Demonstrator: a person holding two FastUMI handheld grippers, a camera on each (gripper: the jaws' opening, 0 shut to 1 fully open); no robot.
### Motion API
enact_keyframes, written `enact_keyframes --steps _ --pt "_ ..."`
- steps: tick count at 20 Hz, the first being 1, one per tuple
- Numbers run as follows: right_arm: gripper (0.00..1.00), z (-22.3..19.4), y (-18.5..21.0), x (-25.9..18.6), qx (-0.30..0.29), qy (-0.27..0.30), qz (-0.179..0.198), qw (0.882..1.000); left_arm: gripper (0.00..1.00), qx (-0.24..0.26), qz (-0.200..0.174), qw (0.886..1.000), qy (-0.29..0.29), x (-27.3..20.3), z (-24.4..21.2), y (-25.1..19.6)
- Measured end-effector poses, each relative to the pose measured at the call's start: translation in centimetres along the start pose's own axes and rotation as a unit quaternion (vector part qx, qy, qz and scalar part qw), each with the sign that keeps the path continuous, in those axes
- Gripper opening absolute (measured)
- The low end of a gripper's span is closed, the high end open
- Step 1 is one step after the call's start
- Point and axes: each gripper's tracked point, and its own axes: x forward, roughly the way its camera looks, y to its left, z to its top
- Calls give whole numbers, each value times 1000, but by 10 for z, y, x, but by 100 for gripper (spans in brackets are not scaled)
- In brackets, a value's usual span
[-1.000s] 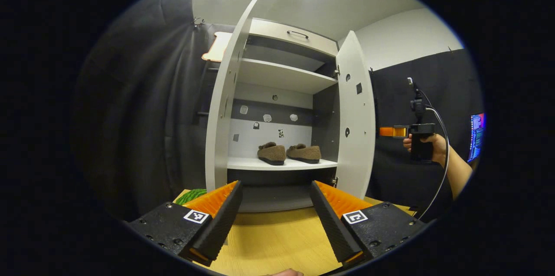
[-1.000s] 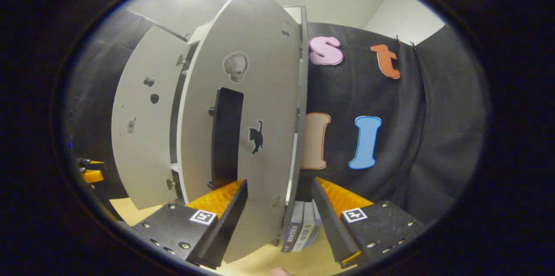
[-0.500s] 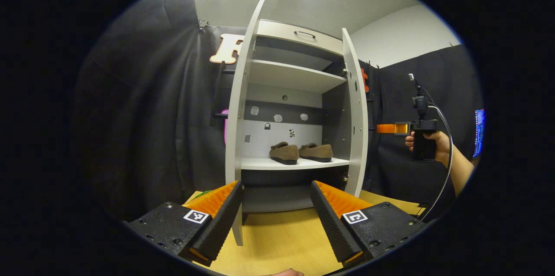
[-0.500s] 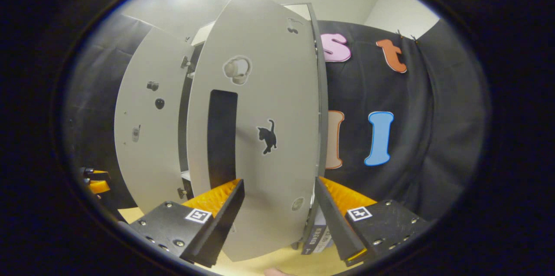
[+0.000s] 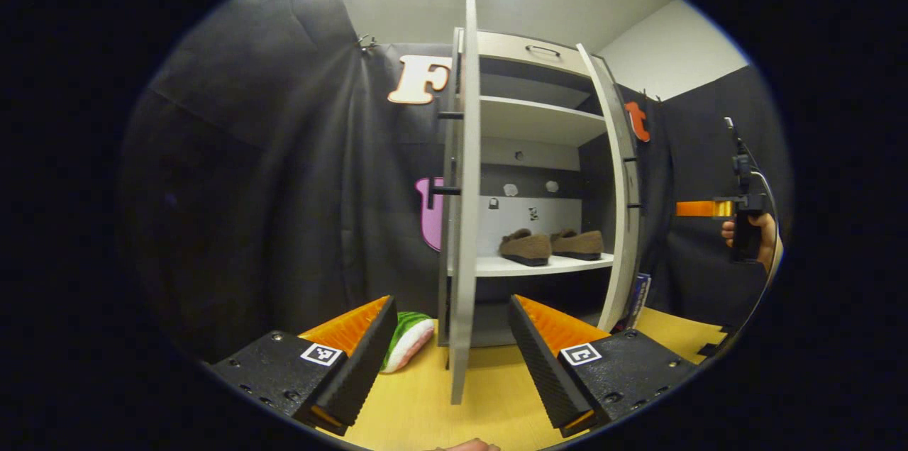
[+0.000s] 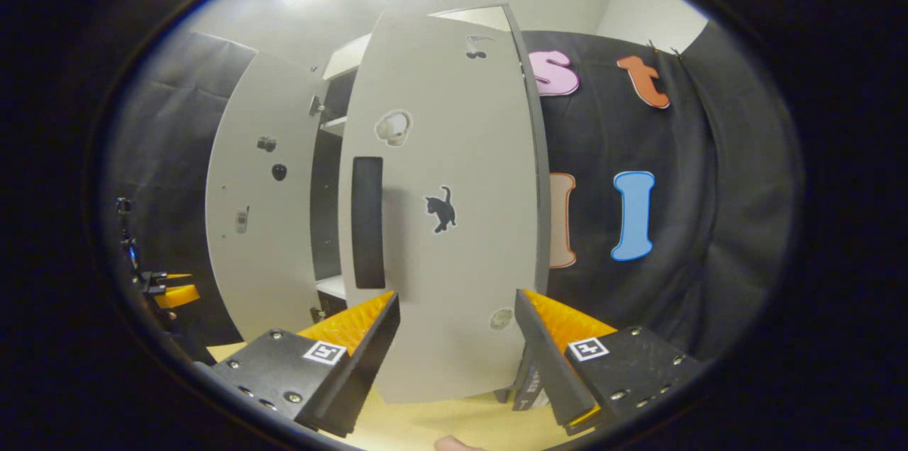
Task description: Grab one shoe with the right hand and put it into the shoe cabinet, grab the other shoe with the left hand and put it into the shoe cabinet; then close the right door with the right hand and the left door with the left hand.
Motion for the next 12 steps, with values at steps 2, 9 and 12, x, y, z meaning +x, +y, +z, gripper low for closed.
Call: enact_keyframes --steps 2,9,12 --pt "95 1 3 -12 7 -2 -1 1000 96 -5 19 1000 0 4 6 25" --pt "98 8 13 -68 -12 -19 -27 999 96 -30 122 992 13 32 32 136" --pt "98 3 26 -89 0 -9 -25 1000 96 -23 149 988 26 59 42 174"
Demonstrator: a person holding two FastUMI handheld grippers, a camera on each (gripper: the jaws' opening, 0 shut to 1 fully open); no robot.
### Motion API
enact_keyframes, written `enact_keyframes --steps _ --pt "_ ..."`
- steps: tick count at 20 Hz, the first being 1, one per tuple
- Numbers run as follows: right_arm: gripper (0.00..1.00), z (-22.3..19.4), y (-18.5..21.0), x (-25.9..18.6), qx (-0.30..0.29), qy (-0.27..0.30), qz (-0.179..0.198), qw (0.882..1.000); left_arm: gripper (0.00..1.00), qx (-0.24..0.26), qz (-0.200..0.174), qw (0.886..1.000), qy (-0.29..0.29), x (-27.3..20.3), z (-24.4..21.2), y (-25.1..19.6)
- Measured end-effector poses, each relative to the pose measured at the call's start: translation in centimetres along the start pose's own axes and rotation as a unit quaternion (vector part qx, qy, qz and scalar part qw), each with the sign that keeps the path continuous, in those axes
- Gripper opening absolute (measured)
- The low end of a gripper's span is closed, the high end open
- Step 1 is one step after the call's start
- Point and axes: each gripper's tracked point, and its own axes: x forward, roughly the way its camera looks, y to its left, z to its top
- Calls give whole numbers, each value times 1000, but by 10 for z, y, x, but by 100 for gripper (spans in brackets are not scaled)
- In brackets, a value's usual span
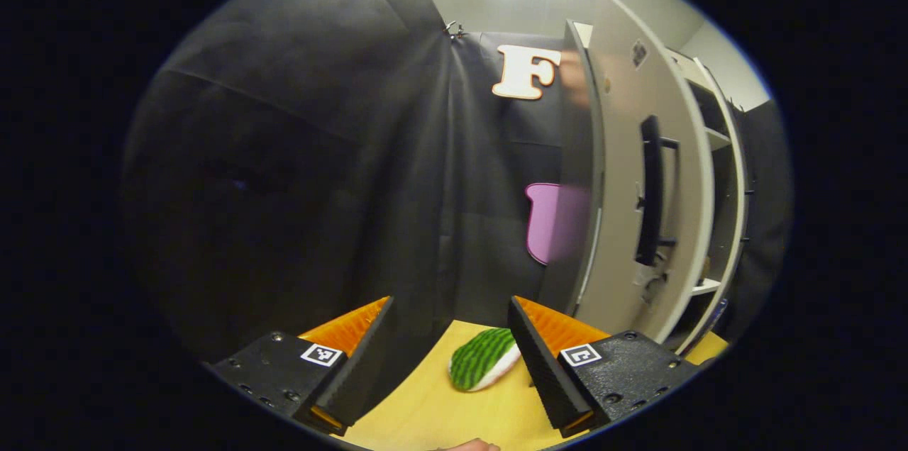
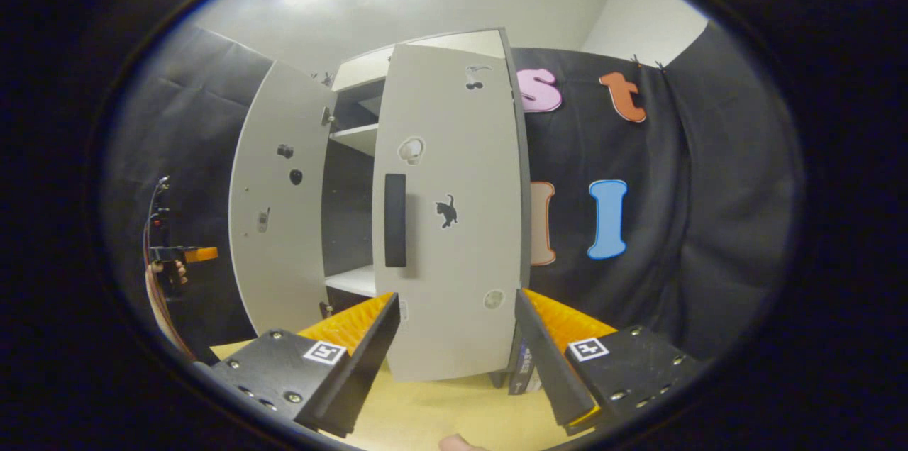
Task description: Grab one shoe with the right hand and put it into the shoe cabinet, grab the other shoe with the left hand and put it into the shoe cabinet; then close the right door with the right hand and the left door with the left hand.
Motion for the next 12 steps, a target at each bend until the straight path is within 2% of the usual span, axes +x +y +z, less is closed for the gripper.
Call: enact_keyframes --steps 1,3,4,6,7,9,11,12 --pt "95 1 4 -8 1 0 7 1000 96 -7 -14 1000 12 13 2 -2" --pt "98 0 7 -22 -6 4 12 1000 94 -36 -49 998 32 30 5 -18" --pt "98 -1 6 -28 -10 4 9 1000 96 -39 -63 997 32 36 10 -25" --pt "98 -2 4 -41 -9 9 1 1000 99 -16 -72 997 15 46 24 -31" --pt "98 -3 4 -46 -7 10 -1 1000 96 -1 -77 997 14 48 29 -38" --pt "98 -4 5 -53 -2 13 -1 1000 94 6 -105 994 10 41 42 -64" --pt "95 -5 8 -58 4 15 4 1000 96 16 -140 990 9 31 51 -97" --pt "95 -4 11 -60 4 15 8 1000 93 27 -149 988 12 25 52 -108"
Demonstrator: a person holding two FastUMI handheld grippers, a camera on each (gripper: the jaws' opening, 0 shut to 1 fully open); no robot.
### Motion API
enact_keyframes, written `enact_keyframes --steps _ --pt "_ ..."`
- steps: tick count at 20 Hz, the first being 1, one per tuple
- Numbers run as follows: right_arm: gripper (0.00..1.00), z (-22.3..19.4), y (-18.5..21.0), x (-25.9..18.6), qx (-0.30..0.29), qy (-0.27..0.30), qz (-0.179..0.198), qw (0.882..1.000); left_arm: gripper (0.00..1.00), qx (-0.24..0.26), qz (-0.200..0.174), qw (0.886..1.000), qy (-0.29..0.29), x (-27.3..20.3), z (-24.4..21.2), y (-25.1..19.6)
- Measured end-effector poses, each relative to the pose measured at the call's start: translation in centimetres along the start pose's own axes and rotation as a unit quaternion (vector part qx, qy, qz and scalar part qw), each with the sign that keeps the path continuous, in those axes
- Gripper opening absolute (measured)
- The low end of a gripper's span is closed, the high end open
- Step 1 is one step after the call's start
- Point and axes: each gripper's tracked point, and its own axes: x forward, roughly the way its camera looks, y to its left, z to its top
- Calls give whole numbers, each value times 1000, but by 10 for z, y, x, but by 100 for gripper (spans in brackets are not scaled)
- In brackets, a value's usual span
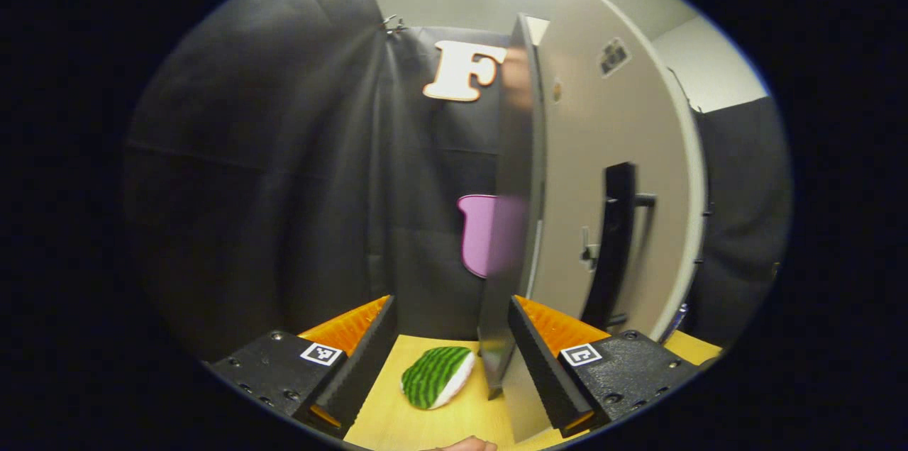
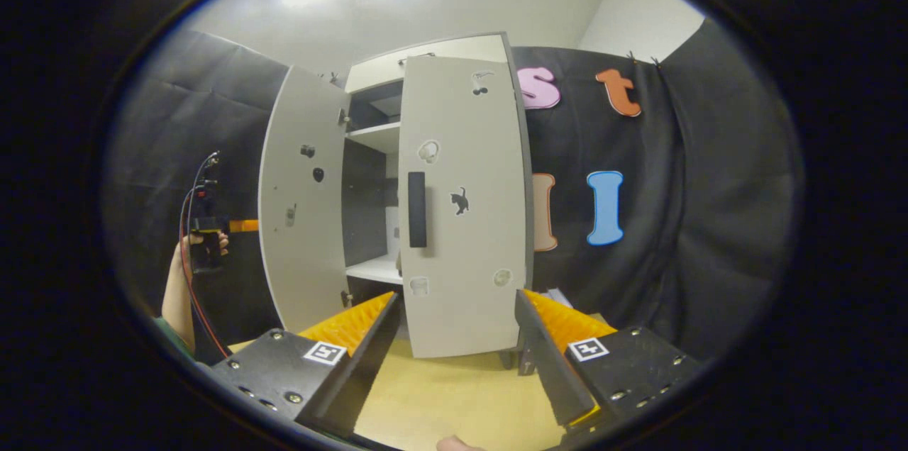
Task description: Grab one shoe with the right hand and put it into the shoe cabinet, grab the other shoe with the left hand and put it into the shoe cabinet; then close the right door with the right hand and the left door with the left hand.
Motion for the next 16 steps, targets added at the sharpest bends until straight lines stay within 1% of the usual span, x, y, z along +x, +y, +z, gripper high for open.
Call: enact_keyframes --steps 1,3,4,5,6,7,8,9,10,13,16 --pt "98 0 1 -2 -2 -1 3 1000 96 14 6 1000 10 -1 -2 -8" --pt "98 6 7 -4 -9 -8 13 1000 89 51 53 997 7 -7 5 -6" --pt "98 8 10 -7 -15 -12 19 1000 86 61 67 996 6 -6 7 -7" --pt "98 11 10 -8 -21 -17 19 999 86 59 71 996 8 -7 6 -8" --pt "98 14 8 -9 -28 -21 15 999 88 48 67 997 11 -6 6 -11" --pt "98 15 9 -11 -33 -24 14 999 87 39 59 997 16 -5 5 -15" --pt "98 16 11 -12 -35 -25 15 999 88 35 52 998 18 -4 3 -22" --pt "98 16 12 -12 -34 -25 15 999 87 36 49 998 20 -6 1 -27" --pt "95 16 13 -12 -33 -25 15 999 88 38 48 998 20 -6 2 -29" --pt "95 12 16 -11 -35 -19 14 999 87 29 32 999 22 -5 0 -41" --pt "95 7 19 -7 -34 -15 16 999 88 22 19 999 22 -5 -1 -51"
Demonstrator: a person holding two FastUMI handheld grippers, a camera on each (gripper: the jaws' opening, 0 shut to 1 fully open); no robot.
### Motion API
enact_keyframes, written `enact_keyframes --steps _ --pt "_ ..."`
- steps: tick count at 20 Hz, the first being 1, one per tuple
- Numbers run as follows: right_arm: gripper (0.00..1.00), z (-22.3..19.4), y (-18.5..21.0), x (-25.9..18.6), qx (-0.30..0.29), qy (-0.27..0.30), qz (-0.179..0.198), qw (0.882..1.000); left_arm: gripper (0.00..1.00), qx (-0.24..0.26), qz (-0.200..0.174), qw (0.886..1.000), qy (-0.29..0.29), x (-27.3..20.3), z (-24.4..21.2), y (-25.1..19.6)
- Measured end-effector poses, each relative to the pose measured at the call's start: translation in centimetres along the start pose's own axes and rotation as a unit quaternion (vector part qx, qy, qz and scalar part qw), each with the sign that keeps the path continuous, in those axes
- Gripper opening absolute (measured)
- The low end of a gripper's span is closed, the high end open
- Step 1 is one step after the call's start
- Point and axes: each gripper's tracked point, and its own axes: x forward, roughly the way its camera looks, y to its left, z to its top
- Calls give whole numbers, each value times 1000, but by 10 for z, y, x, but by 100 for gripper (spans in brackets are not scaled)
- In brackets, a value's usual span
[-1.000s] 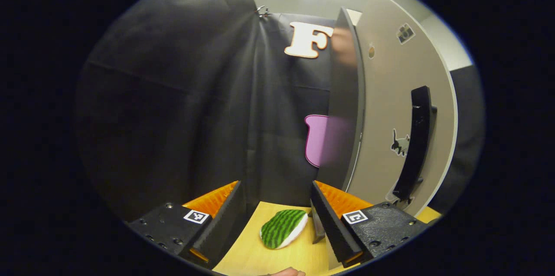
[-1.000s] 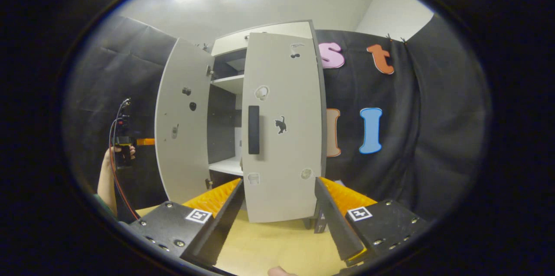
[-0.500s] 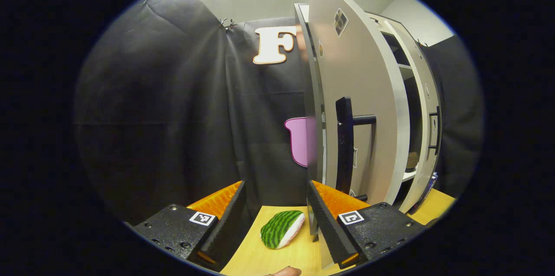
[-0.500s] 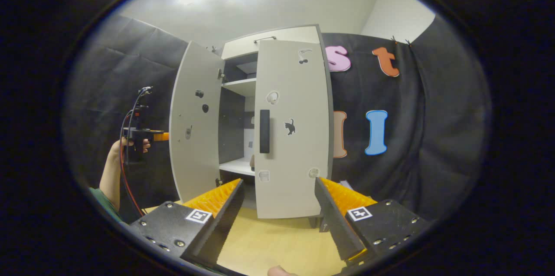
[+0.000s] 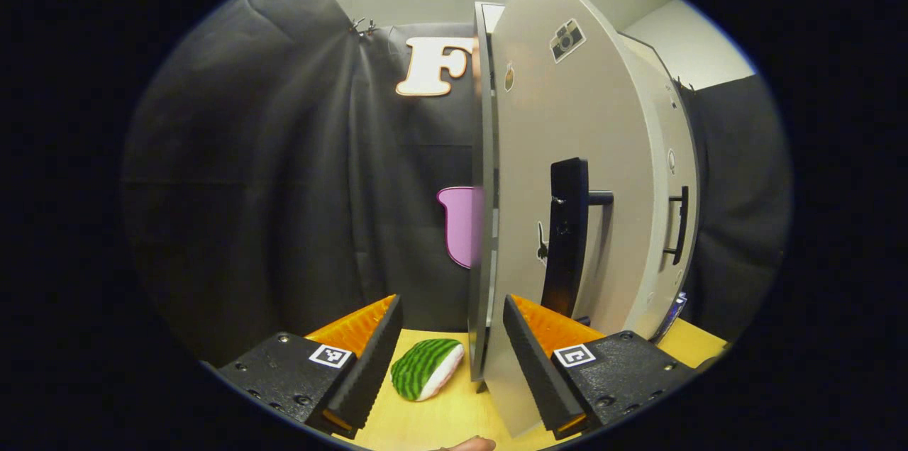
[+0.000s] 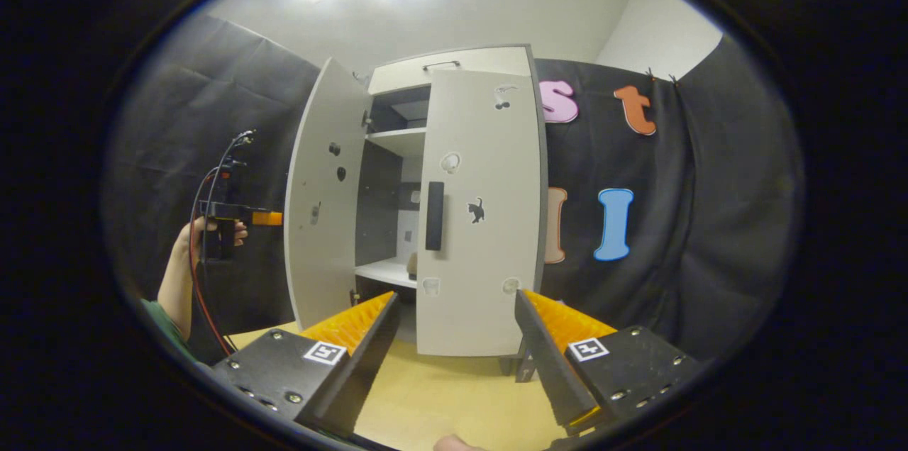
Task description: Grab one shoe with the right hand and put it into the shoe cabinet, grab the other shoe with the left hand and put it into the shoe cabinet; then close the right door with the right hand and the left door with the left hand.
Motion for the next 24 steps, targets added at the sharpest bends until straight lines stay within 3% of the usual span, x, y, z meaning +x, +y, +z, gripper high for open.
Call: enact_keyframes --steps 11,18,24 --pt "95 -9 -4 10 16 5 -4 1000 87 -8 -37 999 2 8 -4 -35" --pt "98 -5 6 17 18 -2 -9 1000 87 -8 -14 1000 -1 32 -6 -37" --pt "98 -5 10 32 20 -6 -30 999 89 -11 -31 999 2 47 -5 -60"
